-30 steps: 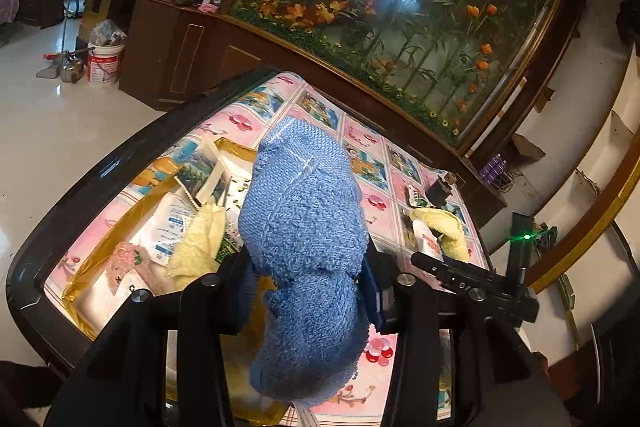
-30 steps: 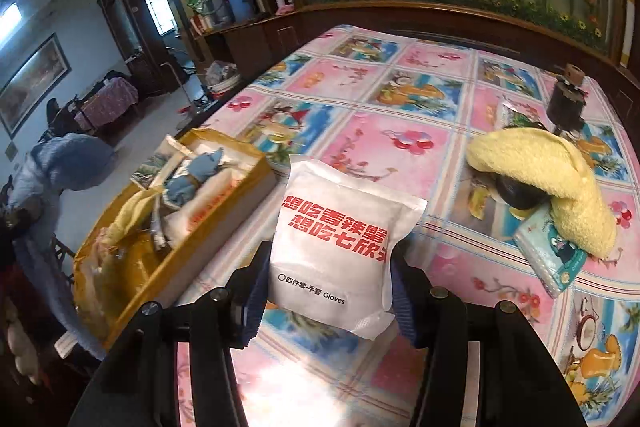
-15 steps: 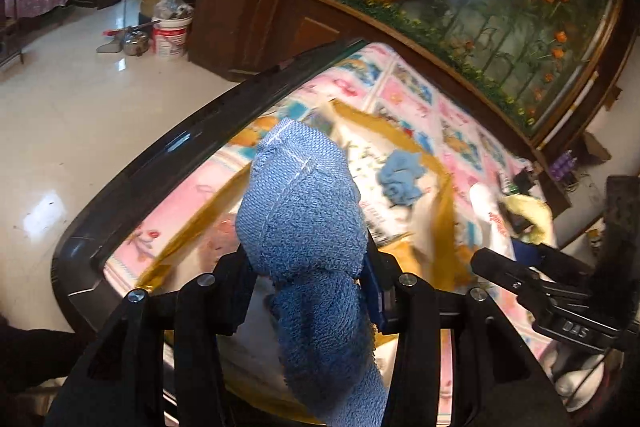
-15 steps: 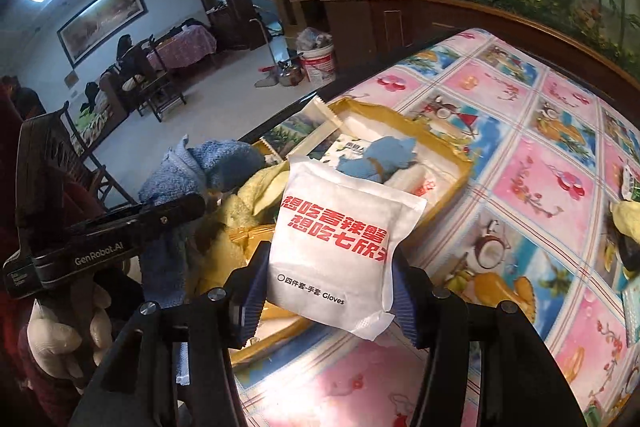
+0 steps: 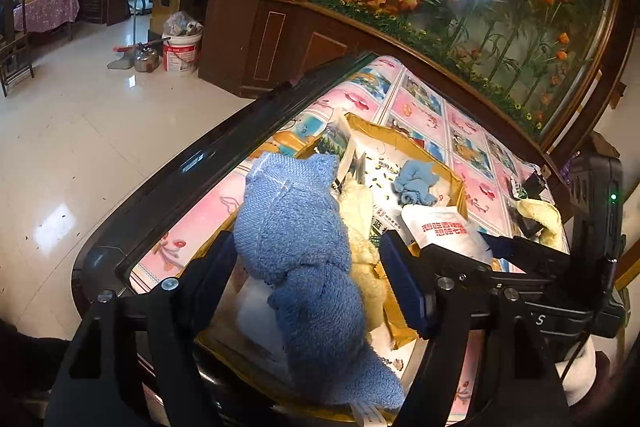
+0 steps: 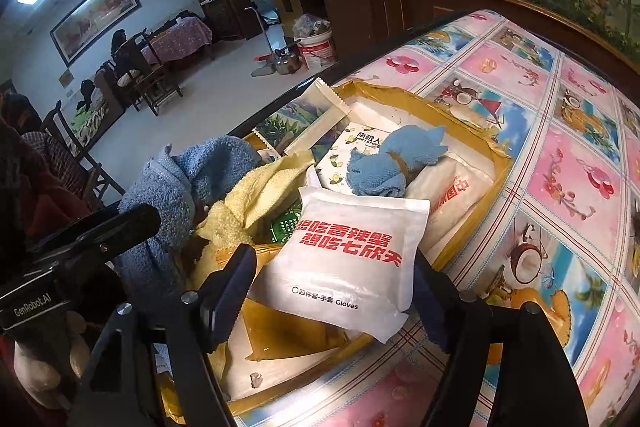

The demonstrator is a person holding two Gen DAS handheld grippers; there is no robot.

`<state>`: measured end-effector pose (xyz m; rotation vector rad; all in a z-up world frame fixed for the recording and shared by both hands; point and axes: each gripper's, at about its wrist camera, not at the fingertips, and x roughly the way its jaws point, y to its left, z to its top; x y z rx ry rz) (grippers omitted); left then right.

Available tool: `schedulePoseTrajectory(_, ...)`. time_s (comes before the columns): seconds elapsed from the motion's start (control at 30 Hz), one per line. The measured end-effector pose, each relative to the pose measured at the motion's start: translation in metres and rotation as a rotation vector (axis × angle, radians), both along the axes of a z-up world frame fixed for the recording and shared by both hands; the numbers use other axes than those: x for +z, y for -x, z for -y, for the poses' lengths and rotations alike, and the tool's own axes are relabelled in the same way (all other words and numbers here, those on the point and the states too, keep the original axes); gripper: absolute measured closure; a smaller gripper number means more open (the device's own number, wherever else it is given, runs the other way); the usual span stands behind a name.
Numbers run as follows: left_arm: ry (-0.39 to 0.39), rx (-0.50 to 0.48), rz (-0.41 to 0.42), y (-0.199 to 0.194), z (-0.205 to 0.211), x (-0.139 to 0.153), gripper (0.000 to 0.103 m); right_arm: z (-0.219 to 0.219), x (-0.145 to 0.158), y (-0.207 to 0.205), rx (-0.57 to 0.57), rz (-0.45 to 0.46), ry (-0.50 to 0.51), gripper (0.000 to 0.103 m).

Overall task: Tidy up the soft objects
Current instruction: 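Carry the blue towel and glove packet into the foam box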

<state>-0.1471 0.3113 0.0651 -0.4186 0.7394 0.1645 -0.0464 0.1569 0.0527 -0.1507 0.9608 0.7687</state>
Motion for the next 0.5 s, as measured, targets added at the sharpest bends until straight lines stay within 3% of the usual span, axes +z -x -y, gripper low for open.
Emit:
schedulePoseTrajectory(0.37,0.029,0.023,0.073,0.01,0.0,0.018,0.03,0.028,0.025,0.002,-0.051,-0.016,-0.119,0.027)
schedulePoseTrajectory(0.5,0.03,0.061,0.118,0.018,-0.003,0.025,0.03,-0.004,0.082,-0.001,0.026,-0.029,-0.256,0.027)
